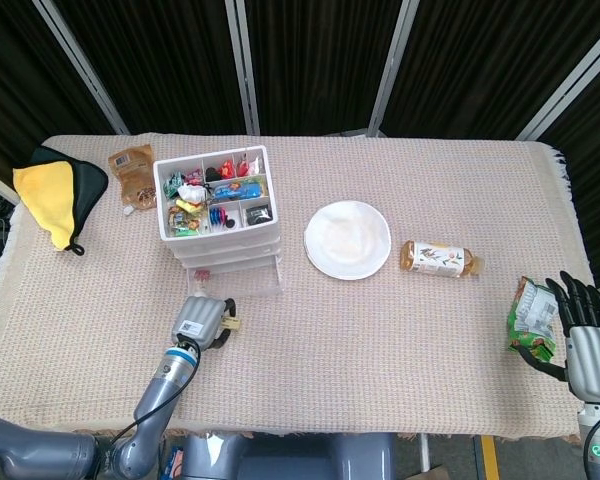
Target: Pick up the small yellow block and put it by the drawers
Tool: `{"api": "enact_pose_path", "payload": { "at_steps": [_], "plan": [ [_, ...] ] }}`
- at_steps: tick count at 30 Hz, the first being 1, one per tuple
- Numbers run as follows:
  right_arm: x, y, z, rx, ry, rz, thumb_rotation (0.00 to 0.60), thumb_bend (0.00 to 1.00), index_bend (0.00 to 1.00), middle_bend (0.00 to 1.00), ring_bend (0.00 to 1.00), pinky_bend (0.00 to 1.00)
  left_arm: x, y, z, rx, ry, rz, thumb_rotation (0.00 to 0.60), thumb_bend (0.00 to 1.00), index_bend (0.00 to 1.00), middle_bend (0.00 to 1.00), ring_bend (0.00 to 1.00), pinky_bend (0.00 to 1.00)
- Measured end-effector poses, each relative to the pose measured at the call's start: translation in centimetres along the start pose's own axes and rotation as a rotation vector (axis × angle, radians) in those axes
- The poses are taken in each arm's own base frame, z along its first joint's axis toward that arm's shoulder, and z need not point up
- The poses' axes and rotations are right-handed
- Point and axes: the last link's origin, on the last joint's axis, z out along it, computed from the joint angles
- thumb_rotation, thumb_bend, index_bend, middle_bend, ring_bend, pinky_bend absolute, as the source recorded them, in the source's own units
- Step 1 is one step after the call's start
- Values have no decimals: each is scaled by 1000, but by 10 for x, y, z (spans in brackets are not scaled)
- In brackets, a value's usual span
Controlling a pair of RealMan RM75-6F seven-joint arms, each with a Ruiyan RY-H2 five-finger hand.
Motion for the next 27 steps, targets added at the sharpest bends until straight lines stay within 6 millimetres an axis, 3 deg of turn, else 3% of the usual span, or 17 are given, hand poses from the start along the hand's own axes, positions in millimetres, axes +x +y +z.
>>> {"api": "enact_pose_path", "payload": {
  "at_steps": [7, 12, 18, 23, 27],
  "plan": [
    [0, 0, 0, -15, 14, 6, 600, 53, 92, 0, 0, 0, 33, 5, 1, -25, 104, -40, 600, 530, 586, 1000, 930, 716],
    [0, 0, 0, -18, 11, 6, 600, 53, 92, 0, 0, 0, 51, -2, 7, -2, 145, -46, 600, 530, 582, 1000, 930, 715],
    [-1, 0, 0, -20, 6, 7, 600, 53, 92, 0, 0, 0, 52, -15, 16, 41, 142, -18, 600, 521, 505, 1000, 930, 715],
    [-1, 0, 1, -22, 2, 7, 600, 52, 92, 0, 0, 0, 51, -24, 24, 67, 132, -2, 600, 422, 411, 1000, 926, 714],
    [-1, 0, 0, -22, 2, 6, 600, 52, 92, 0, 0, 0, 50, -26, 27, 69, 128, -3, 600, 411, 360, 1000, 919, 713]
  ]
}}
